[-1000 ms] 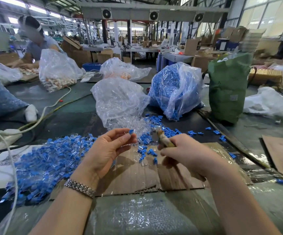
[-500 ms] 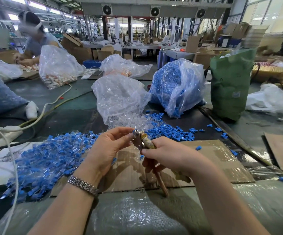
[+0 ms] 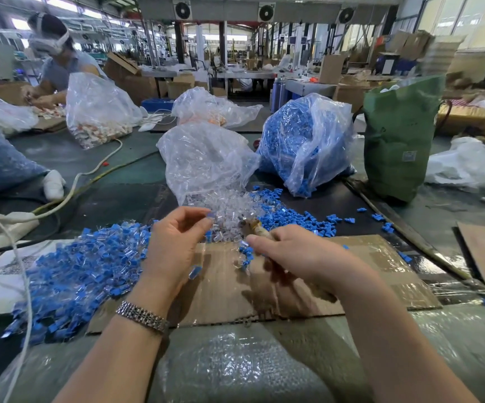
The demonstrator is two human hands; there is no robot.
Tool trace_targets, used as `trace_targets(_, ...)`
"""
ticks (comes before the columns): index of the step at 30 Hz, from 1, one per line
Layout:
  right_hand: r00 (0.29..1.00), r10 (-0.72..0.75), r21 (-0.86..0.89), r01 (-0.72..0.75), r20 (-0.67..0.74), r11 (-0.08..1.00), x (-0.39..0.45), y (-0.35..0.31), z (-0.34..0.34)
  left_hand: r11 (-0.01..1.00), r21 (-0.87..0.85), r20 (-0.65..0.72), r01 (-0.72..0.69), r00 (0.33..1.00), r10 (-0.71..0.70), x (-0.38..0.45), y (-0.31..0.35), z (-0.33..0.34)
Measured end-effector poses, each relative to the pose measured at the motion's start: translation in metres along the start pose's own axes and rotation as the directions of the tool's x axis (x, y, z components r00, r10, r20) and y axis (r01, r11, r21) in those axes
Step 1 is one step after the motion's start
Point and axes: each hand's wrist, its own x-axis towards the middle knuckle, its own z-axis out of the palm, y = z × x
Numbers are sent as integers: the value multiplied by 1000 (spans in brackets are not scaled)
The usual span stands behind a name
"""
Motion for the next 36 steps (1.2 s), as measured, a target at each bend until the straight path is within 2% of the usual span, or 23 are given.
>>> trace_targets(2, 989, 34, -228, -67, -147, 971, 5, 9, -11, 941, 339, -190, -3, 979, 71, 4, -4, -7)
trace_targets(3, 975, 50, -330, -121, -214, 936, 8, 15, -13, 860, 510, -238, 23, 964, 116, 4, -5, -9)
trace_targets(5, 946, 80, -474, -229, -315, 850, 12, 26, -12, 710, 704, -212, 10, 958, 196, 1, -4, -5)
trace_targets(6, 934, 94, -513, -271, -344, 814, 15, 32, -10, 692, 720, -145, -55, 963, 226, -2, -1, -2)
trace_targets(8, 917, 123, -556, -331, -379, 762, 17, 40, -6, 723, 648, 85, -242, 965, 247, -7, 1, 6)
trace_targets(10, 906, 126, -583, -361, -404, 728, 18, 43, -3, 730, 592, 319, -343, 931, 178, -13, 1, 14)
trace_targets(11, 899, 118, -587, -369, -421, 721, 17, 43, -1, 717, 592, 399, -368, 907, 136, -14, 0, 16)
trace_targets(13, 879, 60, -583, -364, -474, 726, 15, 41, 2, 686, 611, 474, -396, 877, 84, -15, -3, 18)
trace_targets(16, 882, -96, -575, -215, -461, 789, 11, 36, 9, 634, 647, 498, -422, 865, 68, -15, -3, 19)
trace_targets(19, 936, -103, -549, -105, -335, 829, 8, 28, 21, 650, 637, 493, -415, 867, 70, -15, -2, 19)
trace_targets(23, 939, -155, -621, -74, -306, 780, 9, 27, 28, 766, 563, 397, -311, 914, 81, -13, -1, 17)
trace_targets(25, 933, -169, -592, -56, -318, 804, 10, 28, 26, 857, 469, 341, -213, 939, 46, -12, 0, 14)
trace_targets(27, 914, -186, -461, -2, -361, 887, 11, 28, 21, 944, 317, 329, -96, 944, -14, -10, 0, 11)
trace_targets(29, 882, -225, -264, 120, -414, 957, 9, 25, 12, 986, 169, 364, 13, 928, -75, -7, -1, 9)
trace_targets(33, 845, -287, 38, 340, -452, 940, 4, 14, 4, 985, -66, 424, 160, 898, -118, -3, -5, 7)
trace_targets(36, 838, -329, 58, 391, -436, 918, 1, 9, 7, 948, -203, 461, 244, 878, -127, -2, -5, 6)
